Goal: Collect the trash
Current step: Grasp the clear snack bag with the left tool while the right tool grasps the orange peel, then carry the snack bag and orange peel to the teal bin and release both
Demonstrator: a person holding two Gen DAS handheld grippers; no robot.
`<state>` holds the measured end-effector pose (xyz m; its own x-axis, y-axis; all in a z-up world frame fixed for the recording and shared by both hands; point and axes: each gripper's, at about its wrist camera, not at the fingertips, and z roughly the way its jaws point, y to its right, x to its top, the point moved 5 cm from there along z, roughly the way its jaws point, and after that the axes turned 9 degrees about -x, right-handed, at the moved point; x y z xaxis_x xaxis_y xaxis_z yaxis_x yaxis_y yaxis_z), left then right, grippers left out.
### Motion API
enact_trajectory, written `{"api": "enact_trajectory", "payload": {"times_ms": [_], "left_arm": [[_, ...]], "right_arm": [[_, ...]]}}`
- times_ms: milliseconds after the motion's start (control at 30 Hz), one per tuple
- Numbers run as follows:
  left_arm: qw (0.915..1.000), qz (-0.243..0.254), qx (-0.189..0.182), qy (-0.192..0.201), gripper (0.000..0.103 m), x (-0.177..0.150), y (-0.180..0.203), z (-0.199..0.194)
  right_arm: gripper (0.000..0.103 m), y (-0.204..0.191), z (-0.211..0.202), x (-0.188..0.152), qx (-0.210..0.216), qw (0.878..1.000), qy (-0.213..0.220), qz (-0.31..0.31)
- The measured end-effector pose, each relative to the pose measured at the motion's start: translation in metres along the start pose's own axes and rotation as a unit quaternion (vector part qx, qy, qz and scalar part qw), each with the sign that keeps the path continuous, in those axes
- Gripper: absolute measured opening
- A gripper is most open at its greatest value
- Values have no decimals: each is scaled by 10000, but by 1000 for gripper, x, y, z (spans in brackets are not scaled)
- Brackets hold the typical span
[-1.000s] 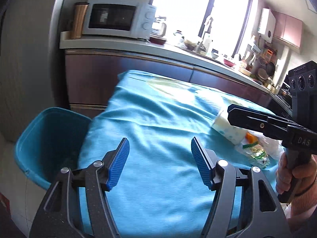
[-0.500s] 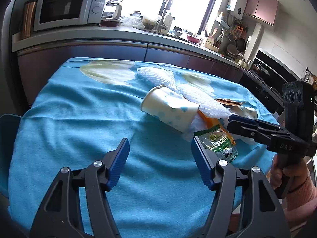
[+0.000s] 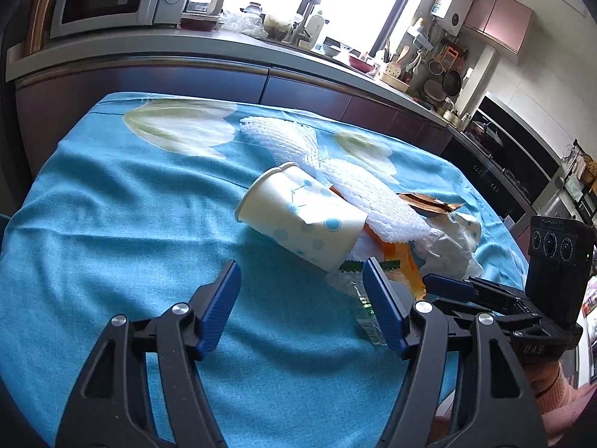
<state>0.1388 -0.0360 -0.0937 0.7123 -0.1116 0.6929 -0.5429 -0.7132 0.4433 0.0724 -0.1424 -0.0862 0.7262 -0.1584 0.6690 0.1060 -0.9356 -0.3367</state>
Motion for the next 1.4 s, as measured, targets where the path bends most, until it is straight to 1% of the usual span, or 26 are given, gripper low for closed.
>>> {"api": "enact_trajectory", "payload": {"times_ms": [100, 200, 333, 433, 500, 533, 600, 633, 700, 733, 767, 800, 967, 1000, 1033, 1067, 1100, 1400], "left_arm": [[9998, 96, -113, -110, 68, -6, 8, 2], [9988, 231, -302, -308, 68, -17, 20, 7], [9957, 373, -580, -622, 68, -32, 37, 17], [9938, 445, -647, -793, 62, -40, 44, 26], [9933, 409, -670, -853, 50, -42, 45, 32], [9929, 364, -729, -865, 46, -42, 45, 33], [9922, 236, -860, -871, 37, -42, 43, 34], [9916, 167, -939, -872, 33, -41, 42, 35], [9905, 30, -1067, -869, 24, -41, 40, 36], [9905, 6, -1070, -860, 23, -41, 39, 36], [9911, 19, -1036, -840, 22, -41, 39, 35], [9913, 30, -1027, -823, 20, -41, 39, 34], [9922, 85, -1006, -728, 19, -43, 40, 22], [9922, 104, -1017, -716, 16, -45, 40, 19], [9923, 124, -1018, -698, 15, -46, 40, 15], [9924, 144, -1020, -678, 11, -46, 39, 11], [9921, 149, -1043, -675, 4, -47, 39, 8], [9943, 38, -992, -386, 3, -55, 24, -28]], "right_arm": [[49, 10, 1, 1, -16, 9999, 15, 172], [48, 17, 3, 3, -75, 9996, 14, 283], [41, 26, 9, 3, -138, 9991, -7, 404], [36, 28, 13, 3, -109, 9988, -46, 466], [34, 28, 14, 3, -108, 9988, -34, 486], [32, 28, 13, 4, -107, 9987, -18, 488], [30, 28, 13, 3, -74, 9986, -16, 514], [28, 28, 13, 3, -50, 9985, -20, 538], [23, 29, 12, 2, -4, 9983, -22, 576], [14, 29, 12, 3, -3, 9983, -26, 577], [12, 29, 13, 2, 12, 9983, -47, 574], [12, 29, 13, 2, 39, 9982, -59, 590], [11, 27, 12, -1, 73, 9981, -63, 614], [11, 25, 11, 0, 107, 9981, -70, 595], [11, 23, 10, -1, 125, 9983, -74, 564], [11, 20, 9, -2, 147, 9985, -78, 522], [11, 17, 8, -2, 167, 9987, -84, 480], [11, -11, 4, -5, 451, 9987, -133, 204]]}}
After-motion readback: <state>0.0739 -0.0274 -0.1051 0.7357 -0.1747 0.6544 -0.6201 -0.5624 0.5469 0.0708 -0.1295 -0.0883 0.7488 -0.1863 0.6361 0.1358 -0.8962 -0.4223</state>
